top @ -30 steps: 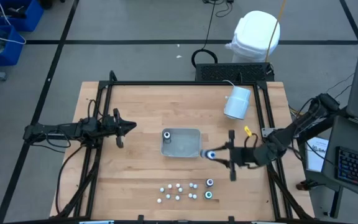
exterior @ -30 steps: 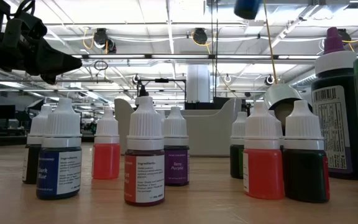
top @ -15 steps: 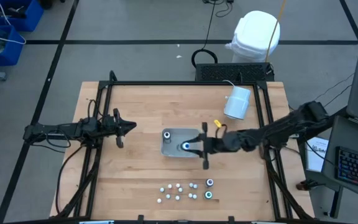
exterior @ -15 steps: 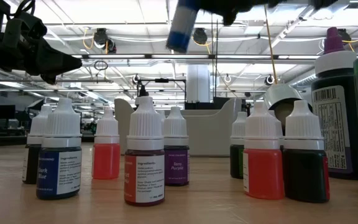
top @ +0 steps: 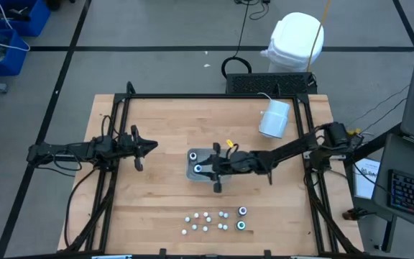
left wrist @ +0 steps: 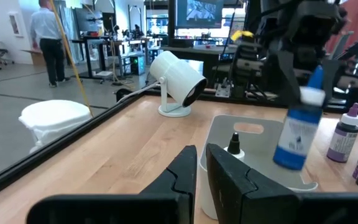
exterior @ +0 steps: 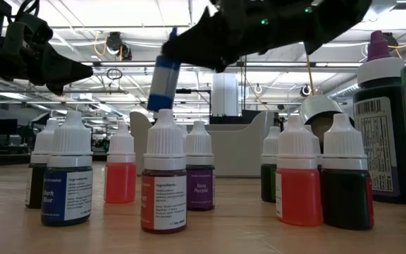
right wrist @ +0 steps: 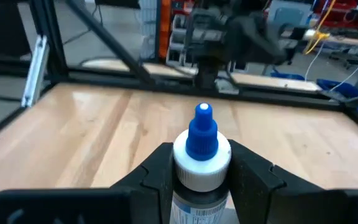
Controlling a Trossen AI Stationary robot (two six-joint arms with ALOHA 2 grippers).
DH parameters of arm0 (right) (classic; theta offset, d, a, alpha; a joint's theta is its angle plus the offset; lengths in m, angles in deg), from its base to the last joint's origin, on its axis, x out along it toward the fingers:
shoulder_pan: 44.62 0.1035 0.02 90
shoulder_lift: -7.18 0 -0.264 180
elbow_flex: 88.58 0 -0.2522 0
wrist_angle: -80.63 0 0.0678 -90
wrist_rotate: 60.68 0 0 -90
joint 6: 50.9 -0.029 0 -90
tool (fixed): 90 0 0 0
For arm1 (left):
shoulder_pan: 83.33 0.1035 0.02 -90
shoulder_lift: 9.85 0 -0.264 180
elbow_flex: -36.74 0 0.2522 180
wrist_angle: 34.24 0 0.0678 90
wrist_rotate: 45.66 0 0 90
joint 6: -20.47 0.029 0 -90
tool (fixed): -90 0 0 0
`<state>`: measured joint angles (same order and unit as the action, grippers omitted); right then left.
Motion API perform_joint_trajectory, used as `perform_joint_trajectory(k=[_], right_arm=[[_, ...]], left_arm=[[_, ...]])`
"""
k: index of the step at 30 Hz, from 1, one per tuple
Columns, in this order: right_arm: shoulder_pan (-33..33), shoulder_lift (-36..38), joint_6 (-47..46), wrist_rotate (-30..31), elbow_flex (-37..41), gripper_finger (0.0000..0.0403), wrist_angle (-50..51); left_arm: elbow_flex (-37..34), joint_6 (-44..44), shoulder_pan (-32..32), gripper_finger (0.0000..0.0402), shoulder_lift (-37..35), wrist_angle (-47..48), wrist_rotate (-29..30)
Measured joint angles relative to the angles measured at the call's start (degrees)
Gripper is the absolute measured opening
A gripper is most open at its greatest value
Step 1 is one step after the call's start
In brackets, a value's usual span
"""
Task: Pick & Place food coloring
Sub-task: Put the big blue bottle into the gray bin
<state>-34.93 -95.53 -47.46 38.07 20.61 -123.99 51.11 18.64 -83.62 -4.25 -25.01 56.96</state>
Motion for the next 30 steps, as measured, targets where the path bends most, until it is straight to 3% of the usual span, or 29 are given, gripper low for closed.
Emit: perform_joint_trajectory(k=[8, 30], right_arm=[[-0.9, -3.9, -0.6, 2.0, -4.0, 0.011, 4.7], [-3.0, -10.7, -5.8, 1.7, -4.0, 0.0111, 1.4]], left_arm=[[0.0, -0.1, 0.0, 0.004, 0.0, 0.0, 0.0], [0.0, 0.1, 0.0, 0.004, 0.0, 0.0, 0.9]])
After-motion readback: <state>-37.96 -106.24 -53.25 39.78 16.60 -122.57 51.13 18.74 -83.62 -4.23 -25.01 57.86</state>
